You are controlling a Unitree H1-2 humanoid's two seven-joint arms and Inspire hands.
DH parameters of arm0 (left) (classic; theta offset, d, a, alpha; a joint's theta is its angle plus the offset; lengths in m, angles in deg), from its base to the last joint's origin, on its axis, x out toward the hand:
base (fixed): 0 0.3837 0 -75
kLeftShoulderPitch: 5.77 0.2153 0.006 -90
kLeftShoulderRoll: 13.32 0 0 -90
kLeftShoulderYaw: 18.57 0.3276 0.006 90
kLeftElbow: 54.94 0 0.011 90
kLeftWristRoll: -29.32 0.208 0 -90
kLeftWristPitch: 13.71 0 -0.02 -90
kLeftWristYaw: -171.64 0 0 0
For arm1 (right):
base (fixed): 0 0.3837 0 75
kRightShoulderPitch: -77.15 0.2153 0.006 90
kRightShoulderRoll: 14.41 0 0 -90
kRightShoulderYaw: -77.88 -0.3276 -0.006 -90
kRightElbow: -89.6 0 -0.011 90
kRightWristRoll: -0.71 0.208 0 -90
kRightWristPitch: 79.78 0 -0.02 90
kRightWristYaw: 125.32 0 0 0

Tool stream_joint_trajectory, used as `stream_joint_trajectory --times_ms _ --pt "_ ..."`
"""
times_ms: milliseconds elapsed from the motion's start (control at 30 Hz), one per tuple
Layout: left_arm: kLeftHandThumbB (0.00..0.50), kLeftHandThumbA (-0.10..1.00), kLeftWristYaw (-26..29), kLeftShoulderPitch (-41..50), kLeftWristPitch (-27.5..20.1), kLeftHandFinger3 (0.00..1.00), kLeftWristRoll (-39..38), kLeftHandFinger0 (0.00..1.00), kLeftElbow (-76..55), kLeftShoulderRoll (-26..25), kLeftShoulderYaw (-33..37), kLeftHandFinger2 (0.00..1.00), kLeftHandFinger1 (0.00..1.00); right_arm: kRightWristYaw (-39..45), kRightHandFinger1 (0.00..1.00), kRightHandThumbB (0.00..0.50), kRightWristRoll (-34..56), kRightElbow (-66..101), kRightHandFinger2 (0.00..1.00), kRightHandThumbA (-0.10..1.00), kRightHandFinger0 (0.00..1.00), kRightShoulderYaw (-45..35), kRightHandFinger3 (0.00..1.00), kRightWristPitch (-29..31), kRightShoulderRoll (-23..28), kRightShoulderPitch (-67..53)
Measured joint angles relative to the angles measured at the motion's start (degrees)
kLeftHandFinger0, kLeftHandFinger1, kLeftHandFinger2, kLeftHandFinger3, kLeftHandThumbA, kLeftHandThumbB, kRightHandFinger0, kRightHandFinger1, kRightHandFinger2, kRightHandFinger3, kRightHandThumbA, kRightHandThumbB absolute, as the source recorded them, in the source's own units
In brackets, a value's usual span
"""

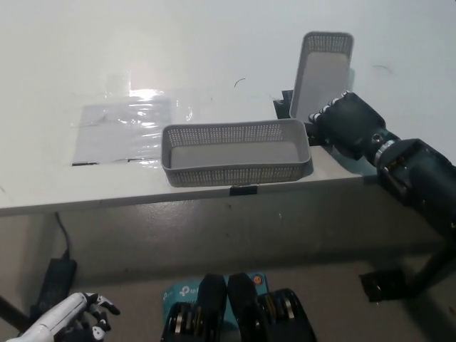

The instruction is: The robot uses its right hand to pick up the grey box kept on the middle on the desk and place it on top of another box next to it in a right angle

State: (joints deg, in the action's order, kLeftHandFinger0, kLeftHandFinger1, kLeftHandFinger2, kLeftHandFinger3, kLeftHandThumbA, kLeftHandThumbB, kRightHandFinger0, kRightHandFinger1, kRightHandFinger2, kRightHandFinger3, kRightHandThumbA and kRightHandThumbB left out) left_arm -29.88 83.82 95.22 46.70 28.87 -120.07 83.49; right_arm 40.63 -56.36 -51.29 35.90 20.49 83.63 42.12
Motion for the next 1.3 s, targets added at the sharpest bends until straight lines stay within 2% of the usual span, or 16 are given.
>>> stream_joint_trajectory --times_ms 100,267,367,467,567,633,700,800,833,900,933,1000,1067,1100,1200,1300 --pt "0.325 0.20 0.0 0.1 0.0 0.62 0.0 0.32 -0.1 0.0 0.0 0.50 0.37 -1.5 0.10 0.172 1.2 0.4 0.39 -0.10 0.00 -3.5 0.11 2.0 -0.1 -1.7" --pt "0.331 0.21 0.0 0.7 0.0 0.63 0.0 0.34 -0.2 0.0 0.0 0.52 0.39 -1.3 0.00 0.185 3.3 1.4 0.28 -0.10 0.00 -7.7 0.06 3.2 -0.9 -3.4" --pt "0.333 0.18 0.0 1.3 0.1 0.61 0.0 0.32 -0.5 0.0 -0.1 0.49 0.36 -1.1 0.00 0.162 3.9 1.7 0.29 -0.10 0.00 -9.0 0.06 3.5 -1.1 -3.8" --pt "0.329 0.19 0.0 1.6 0.0 0.62 0.0 0.34 -0.5 0.0 -0.2 0.51 0.38 -0.9 0.00 0.191 4.1 2.8 0.33 -0.10 0.00 -10.0 0.00 4.0 -1.0 -3.8" --pt "0.325 0.20 0.0 1.9 -0.1 0.62 0.0 0.34 -0.5 0.0 -0.3 0.50 0.38 -0.8 0.05 0.247 4.7 4.3 0.36 -0.10 0.00 -12.1 0.06 4.5 -0.8 -3.8" --pt "0.325 0.18 0.0 2.1 -0.2 0.61 0.0 0.33 -0.5 0.0 -0.4 0.49 0.37 -0.9 0.08 0.253 5.0 4.9 0.44 -0.10 0.00 -13.4 0.20 4.8 -0.6 -3.7" --pt "0.326 0.18 0.0 2.3 -0.3 0.61 0.0 0.33 -0.4 0.0 -0.6 0.49 0.38 -0.9 0.08 0.266 5.0 5.3 0.38 -0.10 0.00 -14.3 0.10 5.0 -0.2 -3.7" --pt "0.323 0.16 0.0 2.5 -0.3 0.62 0.0 0.35 -0.4 0.0 -1.0 0.51 0.40 -0.7 0.07 0.274 4.9 6.3 0.37 -0.10 0.00 -15.2 0.12 5.0 1.1 -3.7" --pt "0.326 0.17 0.0 2.5 -0.3 0.62 0.0 0.34 -0.4 0.0 -1.1 0.50 0.38 -0.7 0.07 0.235 4.8 6.7 0.37 -0.10 0.00 -15.3 0.13 4.9 1.5 -3.7" --pt "0.327 0.17 0.0 2.6 -0.3 0.62 0.0 0.34 -0.3 0.0 -1.2 0.51 0.39 -0.7 0.11 0.221 4.7 7.2 0.43 -0.10 0.00 -15.7 0.19 5.0 2.3 -3.6" --pt "0.328 0.17 0.0 2.7 -0.3 0.62 0.0 0.33 -0.3 0.1 -1.3 0.50 0.38 -0.6 0.10 0.234 4.6 7.6 0.43 -0.10 0.00 -15.7 0.17 4.9 2.8 -3.6" --pt "0.326 0.18 0.0 2.8 -0.3 0.60 0.0 0.31 -0.3 0.1 -1.4 0.48 0.36 -0.5 0.11 0.316 4.6 8.5 0.46 -0.10 0.00 -16.1 0.05 5.0 3.8 -3.6" --pt "0.324 0.17 0.0 2.9 -0.3 0.57 0.0 0.30 -0.3 0.1 -1.4 0.47 0.35 -0.3 0.15 0.256 4.6 9.5 0.47 -0.10 0.00 -17.2 0.13 4.9 4.5 -3.5" --pt "0.331 0.17 0.0 3.0 -0.4 0.58 0.0 0.30 -0.3 0.1 -1.5 0.47 0.35 0.2 0.15 0.260 4.7 10.5 0.46 -0.10 0.00 -17.9 0.13 4.7 4.6 -3.5" --pt "0.331 0.16 0.0 3.0 -0.4 0.56 0.0 0.29 -0.1 0.1 -1.6 0.46 0.34 2.0 0.21 0.222 5.3 14.2 0.56 -0.10 0.00 -19.8 0.33 4.3 4.7 -3.0" --pt "0.323 0.17 0.0 3.0 -0.6 0.57 0.0 0.32 0.2 0.2 -1.7 0.48 0.36 4.2 0.19 0.201 6.5 19.1 0.53 -0.10 0.00 -21.1 0.35 4.2 4.3 -2.9"
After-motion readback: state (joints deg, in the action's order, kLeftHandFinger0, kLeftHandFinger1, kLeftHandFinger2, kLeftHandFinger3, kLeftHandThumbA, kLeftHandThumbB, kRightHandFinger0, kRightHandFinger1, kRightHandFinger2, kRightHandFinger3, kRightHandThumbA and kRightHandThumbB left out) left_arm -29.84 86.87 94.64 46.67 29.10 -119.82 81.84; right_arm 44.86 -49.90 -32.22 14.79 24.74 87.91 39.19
